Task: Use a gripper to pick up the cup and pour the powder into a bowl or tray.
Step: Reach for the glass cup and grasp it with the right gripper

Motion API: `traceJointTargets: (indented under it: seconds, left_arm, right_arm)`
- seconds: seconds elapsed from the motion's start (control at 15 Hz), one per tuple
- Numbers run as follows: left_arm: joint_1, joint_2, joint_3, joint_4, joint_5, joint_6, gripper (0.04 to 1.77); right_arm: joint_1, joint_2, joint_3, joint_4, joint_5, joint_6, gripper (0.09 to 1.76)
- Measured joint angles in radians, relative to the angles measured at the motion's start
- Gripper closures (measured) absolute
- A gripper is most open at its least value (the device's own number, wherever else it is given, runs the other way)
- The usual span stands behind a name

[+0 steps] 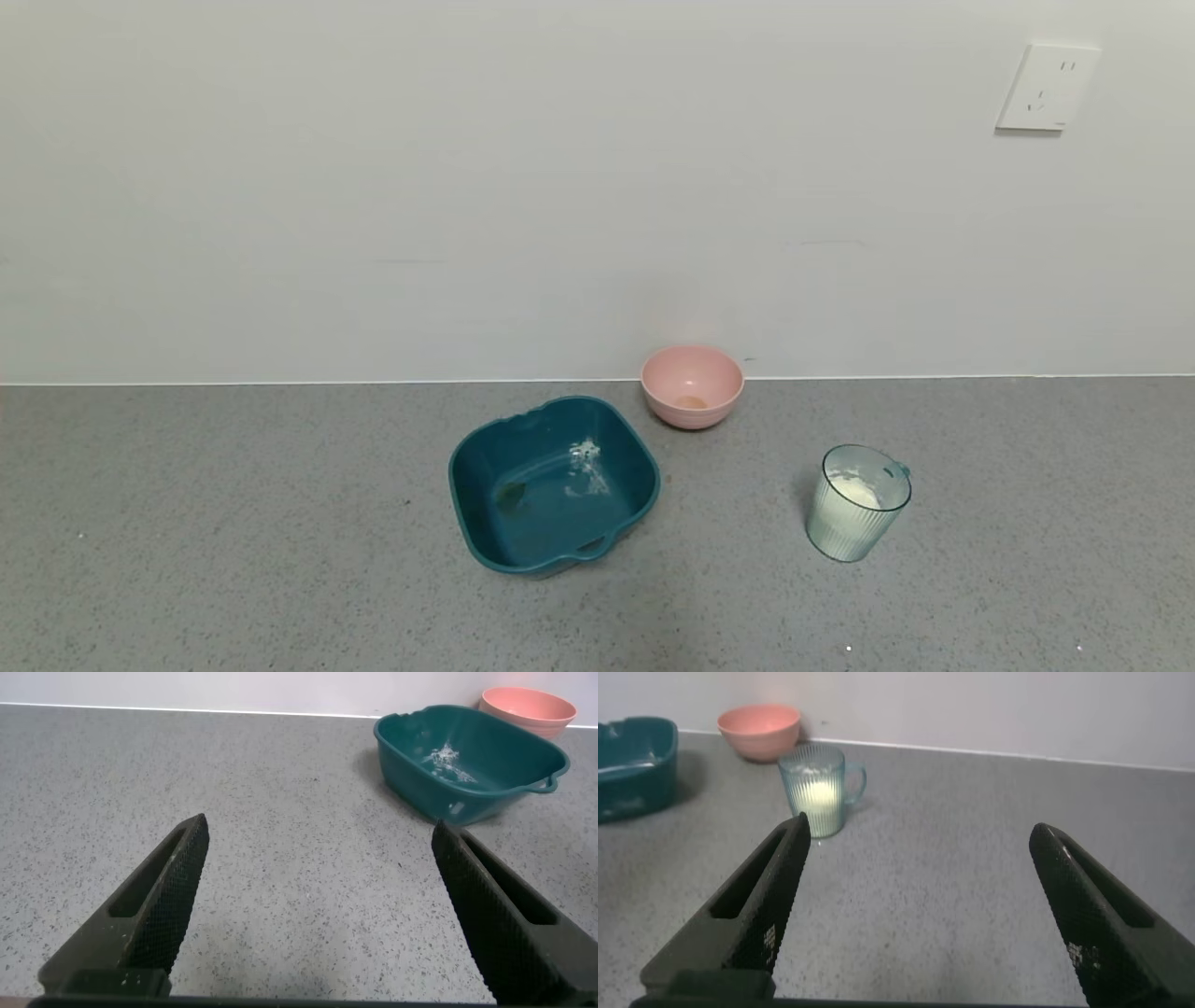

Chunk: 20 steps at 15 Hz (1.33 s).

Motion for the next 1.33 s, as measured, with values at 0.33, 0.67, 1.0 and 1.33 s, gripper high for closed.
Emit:
traceJointTargets:
  seconds: [0.33,0.67,1.0,1.33]
  left_arm:
    - [0.000,0.000,0.000,0.000,0.000,0.000,0.09]
    - [0.000,0.000,0.000,0.000,0.000,0.000,0.09]
    - [0.000,0.000,0.000,0.000,0.000,0.000,0.09]
    - [0.000,0.000,0.000,0.000,0.000,0.000,0.09]
  right_arm:
    - [0.011,0.251,-0.203,-0.014,0.010,-0.002,0.14]
    - [0.015,0.601,-0.256,-0.157,0.014,0.000,0.14]
    - [0.071,0.937,-0.185,-0.355,0.015,0.012,0.14]
    - [0.185,1.254,-0.124,-0.589,0.008,0.086,0.14]
